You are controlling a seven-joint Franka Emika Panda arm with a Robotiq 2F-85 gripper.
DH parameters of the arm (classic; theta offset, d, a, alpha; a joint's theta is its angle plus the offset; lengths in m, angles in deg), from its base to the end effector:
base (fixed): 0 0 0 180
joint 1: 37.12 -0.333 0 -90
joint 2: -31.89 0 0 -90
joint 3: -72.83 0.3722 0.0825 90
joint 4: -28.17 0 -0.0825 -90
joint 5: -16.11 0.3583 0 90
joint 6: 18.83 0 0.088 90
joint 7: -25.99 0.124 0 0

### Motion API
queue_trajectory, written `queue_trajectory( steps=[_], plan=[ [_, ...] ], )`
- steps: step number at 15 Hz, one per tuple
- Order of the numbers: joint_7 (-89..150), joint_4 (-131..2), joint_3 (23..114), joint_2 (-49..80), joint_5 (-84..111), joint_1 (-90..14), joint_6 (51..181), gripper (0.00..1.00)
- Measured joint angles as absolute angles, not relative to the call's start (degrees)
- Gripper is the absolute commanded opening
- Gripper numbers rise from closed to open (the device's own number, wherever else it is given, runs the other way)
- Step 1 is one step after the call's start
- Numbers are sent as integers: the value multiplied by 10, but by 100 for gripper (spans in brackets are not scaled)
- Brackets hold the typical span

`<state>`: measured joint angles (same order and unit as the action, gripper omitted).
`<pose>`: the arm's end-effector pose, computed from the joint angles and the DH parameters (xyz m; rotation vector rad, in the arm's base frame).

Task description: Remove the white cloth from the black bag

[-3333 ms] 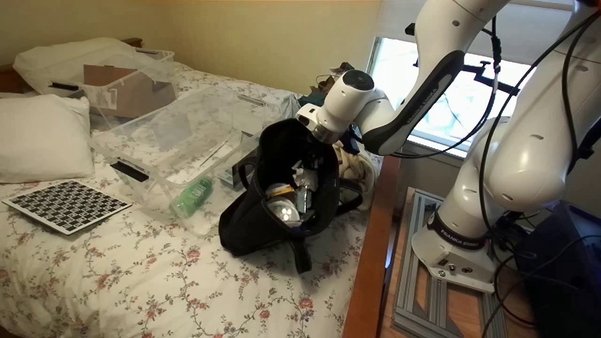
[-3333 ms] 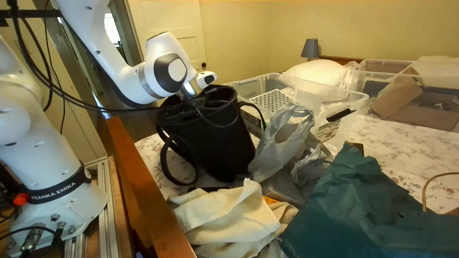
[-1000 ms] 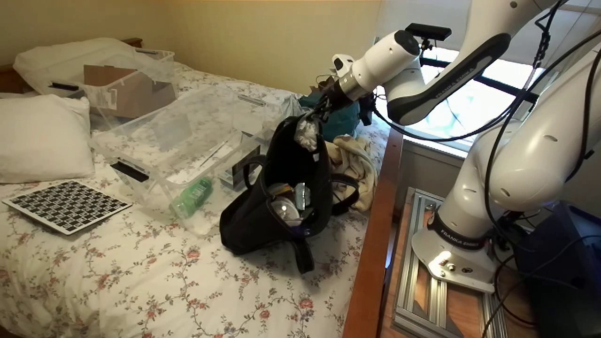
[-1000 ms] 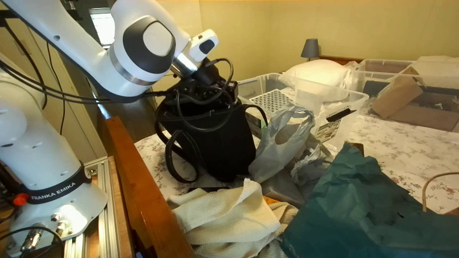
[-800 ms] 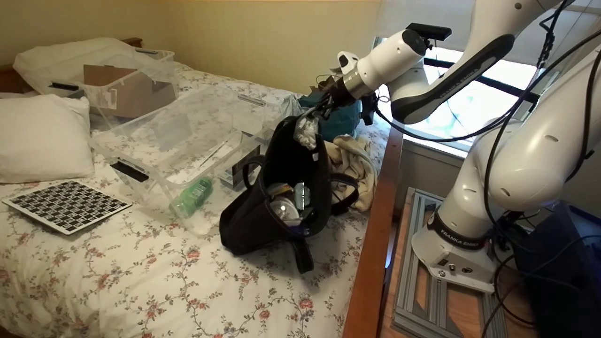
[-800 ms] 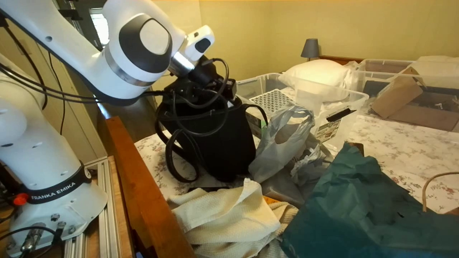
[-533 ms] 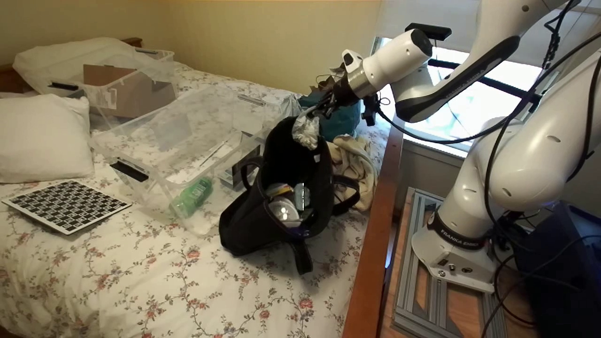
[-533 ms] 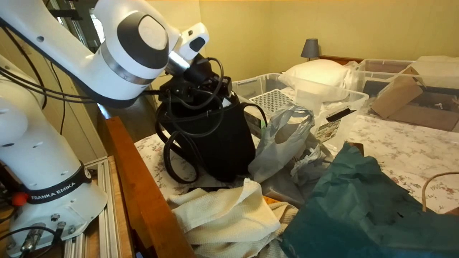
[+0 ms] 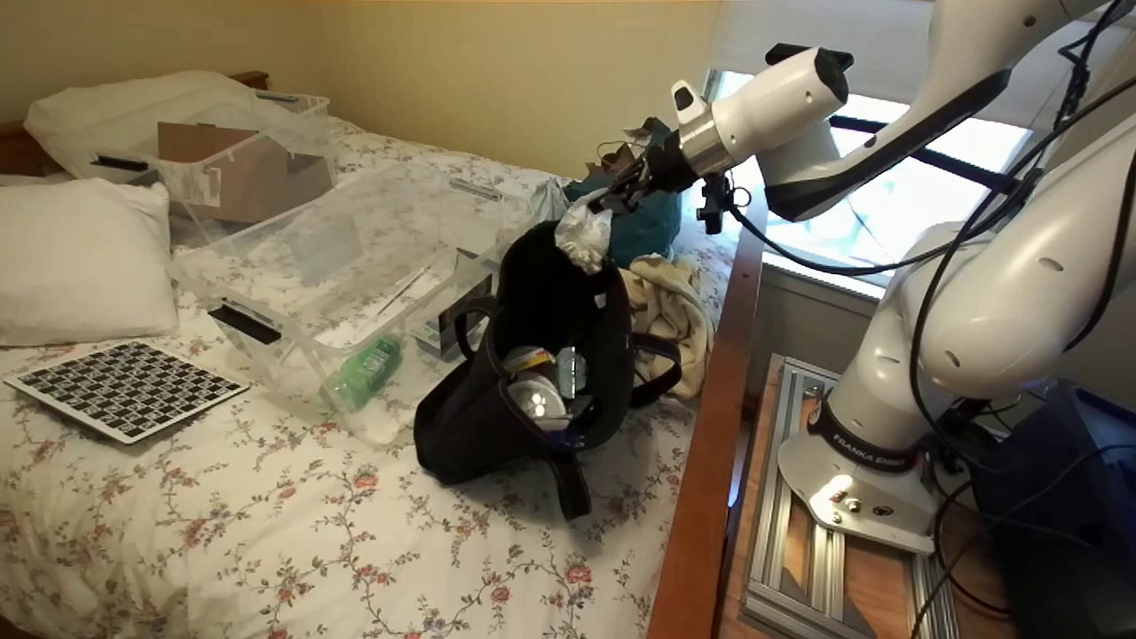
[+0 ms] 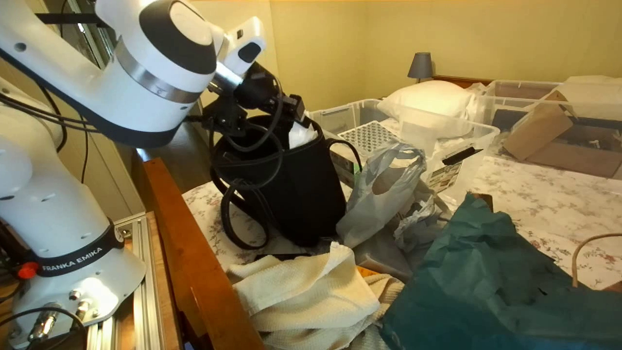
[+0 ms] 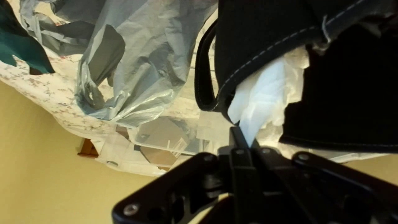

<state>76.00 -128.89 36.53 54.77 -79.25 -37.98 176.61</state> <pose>0.3142 -0.0934 0.4450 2.7717 0.3183 1.2678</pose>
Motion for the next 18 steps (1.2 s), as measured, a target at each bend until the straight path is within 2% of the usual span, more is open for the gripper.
queue_trajectory(
  steps=[5, 10, 11, 13, 18],
  plan=[
    [831, -1289, 368, 625, -797, -328, 1756, 0],
    [855, -1291, 419, 654, -799, -285, 1641, 0],
    [855, -1292, 433, 650, -799, -281, 1616, 26],
    [851, -1292, 451, 635, -796, -279, 1582, 32],
    [790, -1293, 465, 576, -741, -280, 1546, 66]
  ],
)
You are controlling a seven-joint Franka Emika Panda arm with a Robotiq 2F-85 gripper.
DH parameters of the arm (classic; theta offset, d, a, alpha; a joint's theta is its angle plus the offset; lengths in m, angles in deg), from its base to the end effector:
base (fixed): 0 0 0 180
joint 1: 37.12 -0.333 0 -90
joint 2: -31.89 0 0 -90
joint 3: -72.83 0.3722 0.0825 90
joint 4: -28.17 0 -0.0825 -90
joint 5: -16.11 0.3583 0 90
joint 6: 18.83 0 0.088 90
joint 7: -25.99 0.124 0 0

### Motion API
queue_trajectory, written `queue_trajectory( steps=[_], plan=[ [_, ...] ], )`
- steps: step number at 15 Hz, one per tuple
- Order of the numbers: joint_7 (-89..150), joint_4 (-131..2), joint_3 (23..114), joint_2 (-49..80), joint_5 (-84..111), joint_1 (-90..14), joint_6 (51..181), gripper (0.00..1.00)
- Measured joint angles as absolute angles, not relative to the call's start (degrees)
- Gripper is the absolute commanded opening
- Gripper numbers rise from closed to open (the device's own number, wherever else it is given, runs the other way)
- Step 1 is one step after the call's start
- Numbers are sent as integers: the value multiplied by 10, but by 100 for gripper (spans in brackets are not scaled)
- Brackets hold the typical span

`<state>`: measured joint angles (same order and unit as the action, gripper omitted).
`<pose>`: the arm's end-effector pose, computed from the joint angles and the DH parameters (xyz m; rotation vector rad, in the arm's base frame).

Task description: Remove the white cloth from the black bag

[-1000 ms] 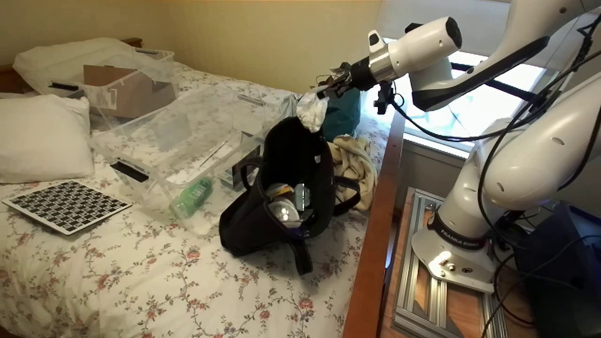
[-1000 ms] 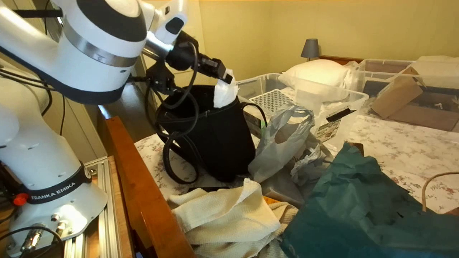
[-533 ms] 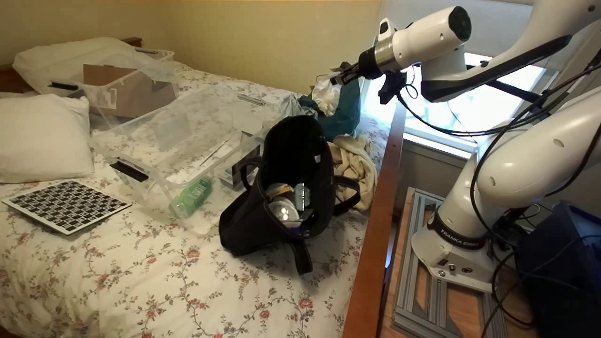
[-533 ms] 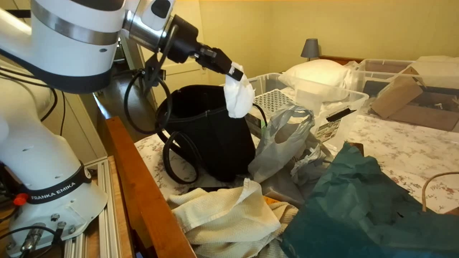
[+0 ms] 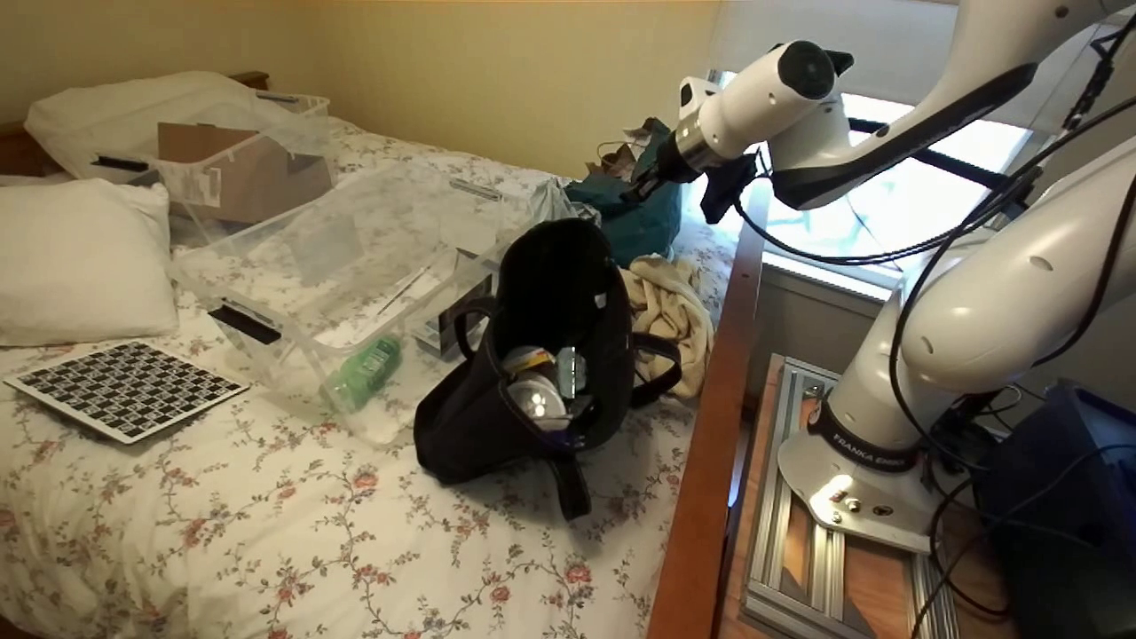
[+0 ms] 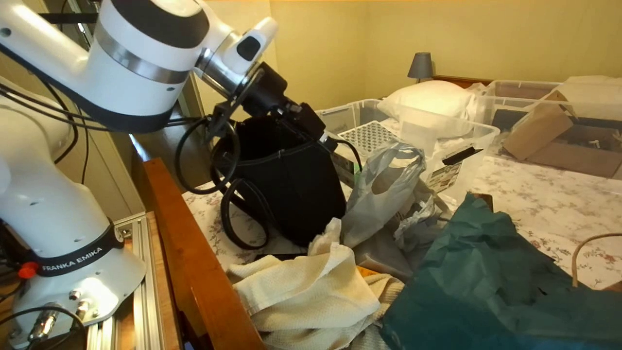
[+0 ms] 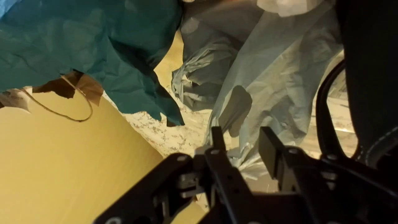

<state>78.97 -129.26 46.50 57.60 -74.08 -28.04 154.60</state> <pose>0.3132 -0.1395 0.4369 2.5868 -0.0757 0.9435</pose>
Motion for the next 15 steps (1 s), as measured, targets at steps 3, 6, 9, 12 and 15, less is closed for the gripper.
queue_trajectory(
  steps=[3, 6, 9, 12, 15],
  plan=[
    [729, -1292, 465, 549, -674, -290, 1520, 87],
    [660, -1292, 461, 541, -594, -318, 1471, 100],
    [599, -1288, 450, 550, -532, -352, 1427, 100],
    [558, -1290, 446, 581, -501, -370, 1385, 100],
    [512, -1289, 430, 614, -478, -393, 1363, 100]
  ],
)
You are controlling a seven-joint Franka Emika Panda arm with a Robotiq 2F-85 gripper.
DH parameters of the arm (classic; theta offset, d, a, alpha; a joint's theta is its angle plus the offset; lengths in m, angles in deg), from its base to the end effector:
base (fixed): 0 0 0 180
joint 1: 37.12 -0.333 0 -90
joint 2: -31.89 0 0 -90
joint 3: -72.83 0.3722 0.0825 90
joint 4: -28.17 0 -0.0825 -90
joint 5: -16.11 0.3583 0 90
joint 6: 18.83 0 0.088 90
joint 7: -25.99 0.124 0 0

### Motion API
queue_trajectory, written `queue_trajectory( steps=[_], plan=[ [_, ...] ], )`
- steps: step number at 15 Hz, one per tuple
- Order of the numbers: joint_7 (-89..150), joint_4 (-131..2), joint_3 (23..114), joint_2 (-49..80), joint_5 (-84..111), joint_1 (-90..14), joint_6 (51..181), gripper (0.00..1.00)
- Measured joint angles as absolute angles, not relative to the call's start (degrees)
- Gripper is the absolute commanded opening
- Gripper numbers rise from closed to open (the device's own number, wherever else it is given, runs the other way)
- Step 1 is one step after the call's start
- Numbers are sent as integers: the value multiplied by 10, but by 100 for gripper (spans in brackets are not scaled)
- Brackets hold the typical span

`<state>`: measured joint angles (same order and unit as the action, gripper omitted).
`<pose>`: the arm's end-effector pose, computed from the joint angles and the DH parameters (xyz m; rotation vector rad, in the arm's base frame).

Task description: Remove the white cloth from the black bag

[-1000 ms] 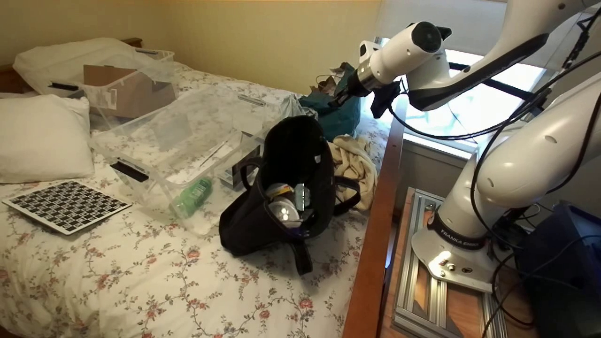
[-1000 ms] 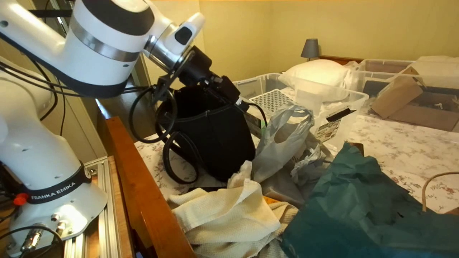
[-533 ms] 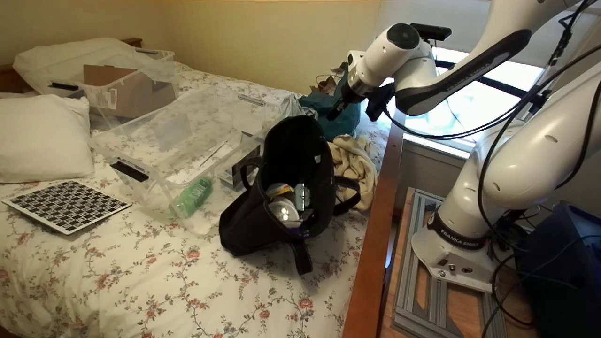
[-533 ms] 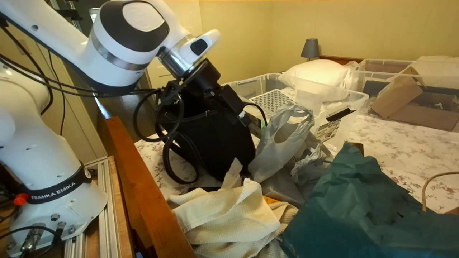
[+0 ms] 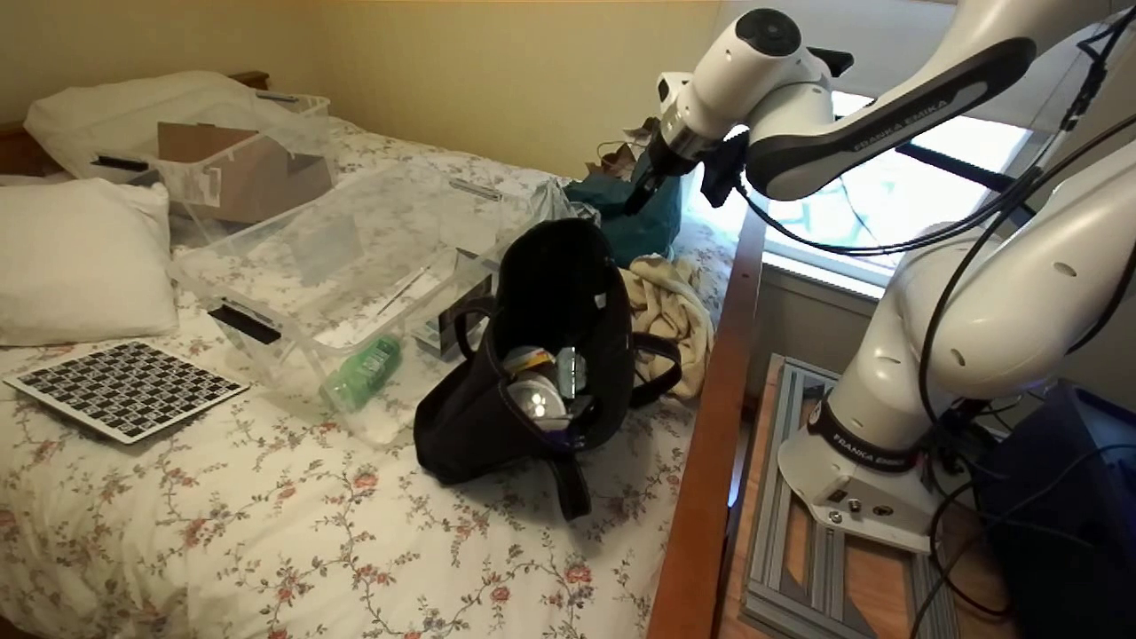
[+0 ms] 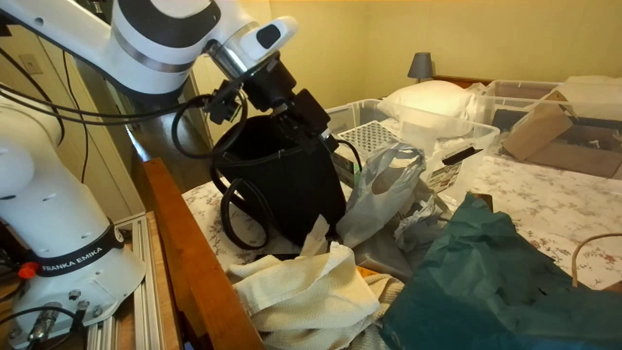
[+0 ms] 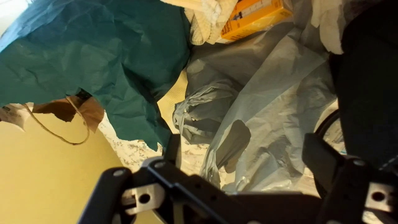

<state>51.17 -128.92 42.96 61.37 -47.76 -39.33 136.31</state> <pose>0.3230 -0.1491 0.4448 2.6394 -0.0011 0.6391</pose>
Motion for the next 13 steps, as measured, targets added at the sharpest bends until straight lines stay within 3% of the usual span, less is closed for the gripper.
queue_trajectory(
  steps=[8, 13],
  plan=[
    [300, -1289, 295, 717, -380, -548, 1312, 100],
    [257, -1290, 277, 789, -370, -586, 1238, 100]
  ],
)
